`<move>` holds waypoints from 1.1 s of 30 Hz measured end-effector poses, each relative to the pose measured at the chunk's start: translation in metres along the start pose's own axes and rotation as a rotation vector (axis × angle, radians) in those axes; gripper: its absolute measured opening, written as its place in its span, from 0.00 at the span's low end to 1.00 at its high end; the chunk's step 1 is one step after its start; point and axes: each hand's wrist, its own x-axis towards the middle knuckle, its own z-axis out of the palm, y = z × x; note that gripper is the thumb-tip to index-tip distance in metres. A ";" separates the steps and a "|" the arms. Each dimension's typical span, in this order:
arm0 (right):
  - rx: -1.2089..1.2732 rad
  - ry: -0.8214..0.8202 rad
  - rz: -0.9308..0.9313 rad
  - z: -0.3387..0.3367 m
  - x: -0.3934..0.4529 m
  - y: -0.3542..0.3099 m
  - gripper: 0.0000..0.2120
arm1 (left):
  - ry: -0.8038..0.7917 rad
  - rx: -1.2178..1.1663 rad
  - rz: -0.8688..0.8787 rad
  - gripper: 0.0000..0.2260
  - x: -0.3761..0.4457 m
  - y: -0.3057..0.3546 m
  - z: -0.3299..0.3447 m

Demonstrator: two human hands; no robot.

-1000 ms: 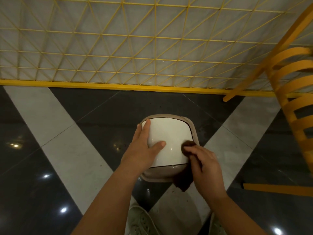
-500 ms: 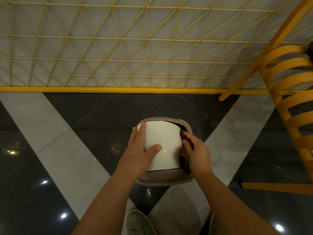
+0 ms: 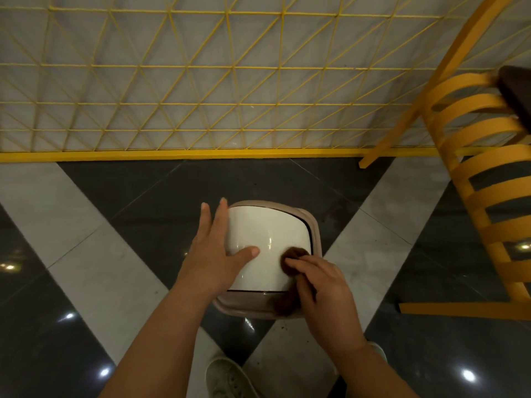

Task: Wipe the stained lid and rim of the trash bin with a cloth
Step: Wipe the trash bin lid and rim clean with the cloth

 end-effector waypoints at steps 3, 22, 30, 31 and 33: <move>-0.063 -0.046 0.053 -0.008 -0.013 0.024 0.16 | 0.158 0.087 -0.130 0.54 -0.006 0.000 -0.006; -0.164 -0.295 -0.183 0.065 -0.086 -0.002 0.19 | 0.149 -0.028 0.081 0.25 -0.012 -0.002 -0.009; 0.097 0.055 -0.042 0.000 -0.040 -0.003 0.16 | 0.017 -0.044 0.019 0.35 -0.021 -0.020 -0.019; 0.103 0.117 0.022 -0.007 -0.034 0.000 0.16 | -0.029 -0.049 0.010 0.39 -0.023 -0.022 -0.019; 0.137 0.203 0.129 -0.012 -0.024 0.006 0.15 | -0.098 -0.012 0.026 0.44 -0.026 -0.021 -0.014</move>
